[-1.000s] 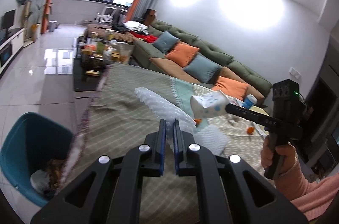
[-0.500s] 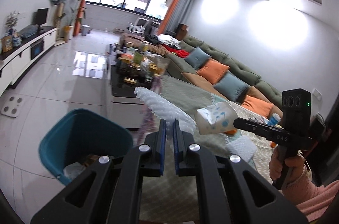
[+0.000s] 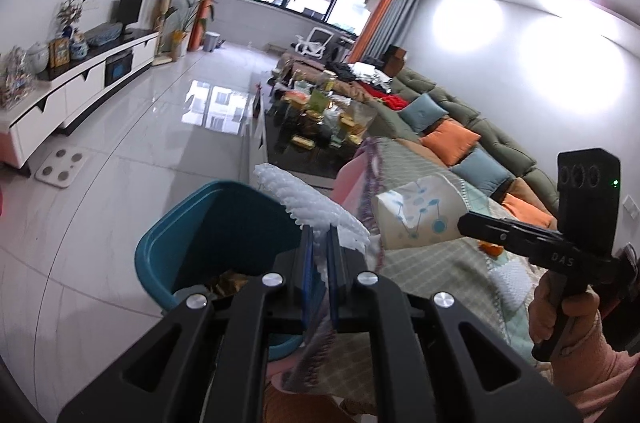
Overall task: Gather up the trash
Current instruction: 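Open both tools to drop the foam net and cup into the bin, then move both open tools back over the bed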
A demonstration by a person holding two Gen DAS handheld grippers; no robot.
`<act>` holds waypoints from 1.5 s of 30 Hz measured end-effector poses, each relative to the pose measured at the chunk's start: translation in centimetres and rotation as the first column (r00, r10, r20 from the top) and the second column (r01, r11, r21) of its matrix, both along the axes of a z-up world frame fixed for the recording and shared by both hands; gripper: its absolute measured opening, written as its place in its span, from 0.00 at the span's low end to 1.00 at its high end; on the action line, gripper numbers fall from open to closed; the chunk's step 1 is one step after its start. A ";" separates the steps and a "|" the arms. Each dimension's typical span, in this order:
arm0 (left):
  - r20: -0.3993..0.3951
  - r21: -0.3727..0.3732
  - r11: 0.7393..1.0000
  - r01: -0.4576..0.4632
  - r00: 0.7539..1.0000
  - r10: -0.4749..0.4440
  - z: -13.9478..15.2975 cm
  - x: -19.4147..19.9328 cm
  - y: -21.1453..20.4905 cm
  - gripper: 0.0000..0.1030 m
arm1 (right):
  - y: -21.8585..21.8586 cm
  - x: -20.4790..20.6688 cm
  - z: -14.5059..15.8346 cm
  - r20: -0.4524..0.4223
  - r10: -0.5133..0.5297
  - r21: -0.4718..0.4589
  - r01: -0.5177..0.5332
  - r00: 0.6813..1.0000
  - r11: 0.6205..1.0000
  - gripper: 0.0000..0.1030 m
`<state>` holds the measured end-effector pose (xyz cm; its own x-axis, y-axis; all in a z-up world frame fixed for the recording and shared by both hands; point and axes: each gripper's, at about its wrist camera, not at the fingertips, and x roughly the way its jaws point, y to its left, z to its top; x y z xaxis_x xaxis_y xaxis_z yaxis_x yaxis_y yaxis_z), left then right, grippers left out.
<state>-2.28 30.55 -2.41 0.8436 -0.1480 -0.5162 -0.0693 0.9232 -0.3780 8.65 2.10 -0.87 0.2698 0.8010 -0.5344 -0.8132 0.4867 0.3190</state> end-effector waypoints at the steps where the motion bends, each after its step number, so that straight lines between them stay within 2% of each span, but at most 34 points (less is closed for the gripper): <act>1: -0.010 0.000 1.000 -0.008 1.000 0.008 -0.3 0.1 0.3 0.08 | 0.6 0.0 -0.1 0.000 0.012 -0.009 -0.012 1.000 1.000 0.06; 12: -0.086 0.003 0.998 -0.058 0.995 0.058 -2.7 1.1 1.7 0.08 | 5.1 0.3 -1.5 -0.012 0.068 -0.084 -0.069 0.998 0.994 0.06; 22: -0.150 -0.003 0.996 -0.090 0.985 0.089 -5.1 2.8 2.9 0.08 | 7.9 1.5 -2.9 -0.060 0.077 -0.118 -0.084 0.995 0.989 0.06; 25: -0.190 -0.002 0.995 -0.097 0.977 0.095 -6.5 3.6 3.5 0.15 | 7.8 1.4 -3.0 -0.064 0.078 -0.117 -0.085 0.995 0.989 0.06; 27: -0.219 0.000 0.994 -0.110 0.970 0.107 -7.6 4.0 3.8 0.25 | 7.6 1.3 -3.1 -0.067 0.076 -0.119 -0.084 0.995 0.989 0.06; 33: -0.280 0.006 0.991 -0.133 0.951 0.129 -9.7 4.4 4.4 0.33 | 6.4 1.2 -3.1 -0.077 0.062 -0.111 -0.070 0.995 0.991 0.06; 35: -0.281 0.012 0.991 -0.134 0.951 0.132 -9.7 4.2 4.3 0.36 | 5.9 1.2 -3.1 -0.077 0.055 -0.106 -0.063 0.996 0.992 0.07; 38: -0.263 0.030 0.991 -0.132 0.955 0.136 -9.1 4.0 3.9 0.47 | 5.4 1.3 -3.0 -0.086 0.046 -0.099 -0.054 0.995 0.994 0.07; 45: -0.218 0.093 0.989 -0.112 0.967 0.130 -7.1 4.2 2.7 0.58 | 4.2 1.2 -2.9 -0.095 0.026 -0.079 -0.034 0.995 0.996 0.07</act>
<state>1.90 33.21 -9.47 0.7152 -0.0029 -0.6990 -0.2563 0.9292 -0.2661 9.85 6.28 -3.79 0.1918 0.7616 -0.6190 -0.7963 0.4895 0.3555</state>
